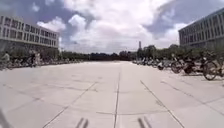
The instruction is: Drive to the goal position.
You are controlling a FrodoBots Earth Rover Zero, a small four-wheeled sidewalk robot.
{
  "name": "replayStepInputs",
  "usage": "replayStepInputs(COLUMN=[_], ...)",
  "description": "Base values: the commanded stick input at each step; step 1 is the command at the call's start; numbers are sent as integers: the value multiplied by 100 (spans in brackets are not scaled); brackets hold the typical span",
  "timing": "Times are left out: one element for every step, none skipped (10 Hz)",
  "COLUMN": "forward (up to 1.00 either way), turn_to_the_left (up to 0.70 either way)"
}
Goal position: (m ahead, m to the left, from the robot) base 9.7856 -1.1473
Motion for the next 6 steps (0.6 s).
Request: replayStepInputs(forward=[50,50,50,50,50,50], turn_to_the_left=[0,0,0,0,0,0])
